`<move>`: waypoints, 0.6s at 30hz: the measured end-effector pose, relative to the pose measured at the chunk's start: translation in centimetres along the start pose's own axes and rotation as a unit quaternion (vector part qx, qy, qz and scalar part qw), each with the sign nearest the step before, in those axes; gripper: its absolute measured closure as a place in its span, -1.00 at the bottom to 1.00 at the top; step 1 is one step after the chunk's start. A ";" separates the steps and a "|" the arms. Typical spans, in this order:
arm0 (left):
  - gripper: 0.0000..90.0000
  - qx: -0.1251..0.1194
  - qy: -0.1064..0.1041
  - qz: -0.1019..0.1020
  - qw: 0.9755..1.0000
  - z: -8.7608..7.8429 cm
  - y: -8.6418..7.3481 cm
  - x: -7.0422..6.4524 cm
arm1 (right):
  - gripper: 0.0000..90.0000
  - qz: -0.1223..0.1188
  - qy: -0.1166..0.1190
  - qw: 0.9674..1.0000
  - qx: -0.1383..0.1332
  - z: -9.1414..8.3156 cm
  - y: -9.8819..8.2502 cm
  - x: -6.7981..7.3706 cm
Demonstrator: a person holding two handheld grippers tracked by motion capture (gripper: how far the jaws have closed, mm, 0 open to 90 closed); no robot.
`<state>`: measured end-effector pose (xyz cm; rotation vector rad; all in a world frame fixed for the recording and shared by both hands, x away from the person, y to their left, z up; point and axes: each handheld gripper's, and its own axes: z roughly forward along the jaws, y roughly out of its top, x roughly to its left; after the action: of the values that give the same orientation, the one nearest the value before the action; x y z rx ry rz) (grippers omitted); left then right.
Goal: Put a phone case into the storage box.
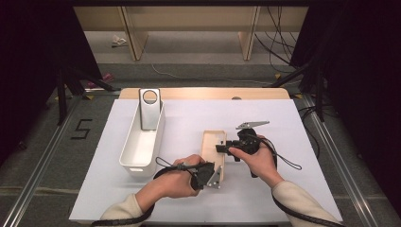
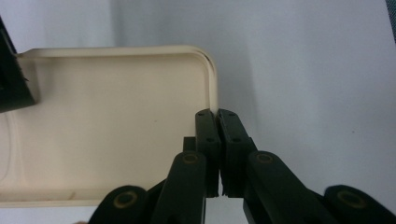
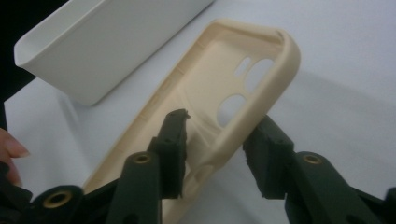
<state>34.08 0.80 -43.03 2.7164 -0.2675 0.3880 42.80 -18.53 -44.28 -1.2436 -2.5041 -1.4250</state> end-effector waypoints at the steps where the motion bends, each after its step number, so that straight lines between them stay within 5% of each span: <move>1: 0.94 0.000 0.000 -0.001 1.000 0.0 0.0 0.0 | 0.45 0.003 0.004 1.000 -0.002 -0.1 0.0 0.0; 11: 0.94 -0.008 0.009 -0.005 1.000 0.3 -0.2 0.2 | 0.69 0.033 0.027 0.999 -0.020 -0.9 0.5 0.4; 18: 0.92 -0.024 0.028 -0.024 0.999 0.3 -0.4 0.4 | 0.81 0.057 0.057 0.995 -0.058 -1.9 1.0 1.3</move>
<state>34.63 1.01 -43.36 2.6551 -0.1934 0.4372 41.81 -18.81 -41.98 -1.2611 -2.2700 -1.5843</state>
